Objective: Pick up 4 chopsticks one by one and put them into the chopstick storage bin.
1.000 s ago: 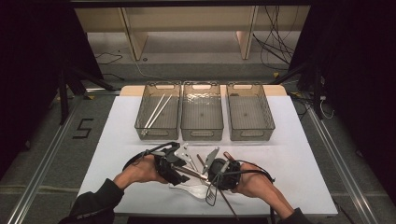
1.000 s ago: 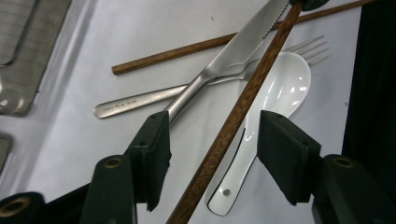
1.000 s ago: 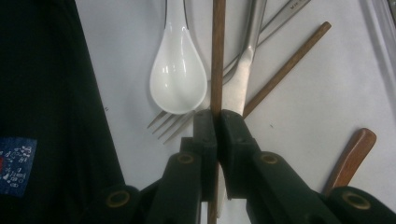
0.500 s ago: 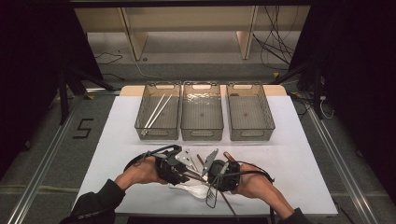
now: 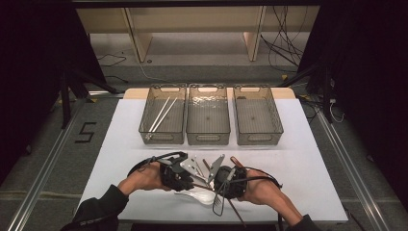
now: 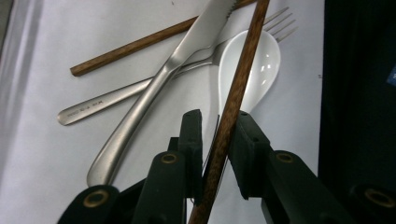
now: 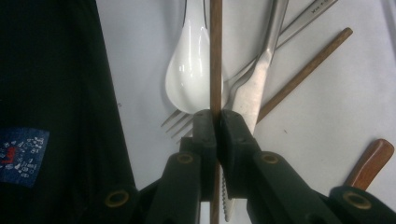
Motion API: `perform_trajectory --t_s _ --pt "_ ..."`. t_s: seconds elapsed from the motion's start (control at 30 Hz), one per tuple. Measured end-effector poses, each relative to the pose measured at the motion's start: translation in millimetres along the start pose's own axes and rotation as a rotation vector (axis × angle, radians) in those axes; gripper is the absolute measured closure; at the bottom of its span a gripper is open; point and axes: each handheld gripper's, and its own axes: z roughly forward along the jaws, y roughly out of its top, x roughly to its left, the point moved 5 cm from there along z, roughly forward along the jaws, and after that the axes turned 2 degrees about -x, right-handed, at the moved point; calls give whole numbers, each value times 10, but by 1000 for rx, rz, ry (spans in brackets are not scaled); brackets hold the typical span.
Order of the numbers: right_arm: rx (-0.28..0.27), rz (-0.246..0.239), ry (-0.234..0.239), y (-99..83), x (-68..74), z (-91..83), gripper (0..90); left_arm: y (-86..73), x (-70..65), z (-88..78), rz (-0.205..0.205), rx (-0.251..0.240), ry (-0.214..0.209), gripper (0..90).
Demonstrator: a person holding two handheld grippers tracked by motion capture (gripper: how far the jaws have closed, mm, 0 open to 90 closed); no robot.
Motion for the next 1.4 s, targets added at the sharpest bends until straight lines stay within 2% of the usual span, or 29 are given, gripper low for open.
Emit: perform_trajectory --t_s 0.1,0.2,0.27,0.33,0.37,0.43,0.5,0.53,0.77,0.87,0.93,1.07,1.2,1.4 --pt "-20 10 4 -6 -10 3 841 -3 -20 -2 11 6 -18 772" --pt "-11 15 -8 -21 -53 -19 806 4 -61 -1 26 -6 -48 810" --pt "-28 48 -30 -27 -109 -42 770 21 -65 -9 26 -16 -39 828" --pt "-33 72 -22 -36 -138 -69 705 15 -37 -13 12 -9 -18 830" --pt "-48 100 -28 -30 -146 -89 698 6 -22 -17 10 -8 -14 830" --pt "-73 93 -31 -24 -165 -127 640 -17 6 -33 -9 -11 -6 831" --pt "-98 145 -48 -2 -171 -169 591 -23 33 -59 -38 -31 12 831" --pt "-117 132 -52 -1 -198 -185 560 -26 52 -78 -47 -35 21 831" --pt "-175 254 -88 -34 -249 -282 404 -69 195 -203 -146 -75 108 830" --pt "-208 316 -92 -73 -238 -295 374 -83 238 -260 -186 -97 133 831" --pt "-201 322 -96 -112 -234 -287 357 -94 272 -291 -207 -106 148 830" --pt "-204 362 -139 -164 -233 -265 330 -119 316 -344 -258 -116 159 830" --pt "-198 386 -149 -225 -209 -245 317 -141 364 -395 -296 -126 181 830" --pt "-189 405 -132 -321 -180 -206 317 -188 470 -501 -369 -162 212 830"
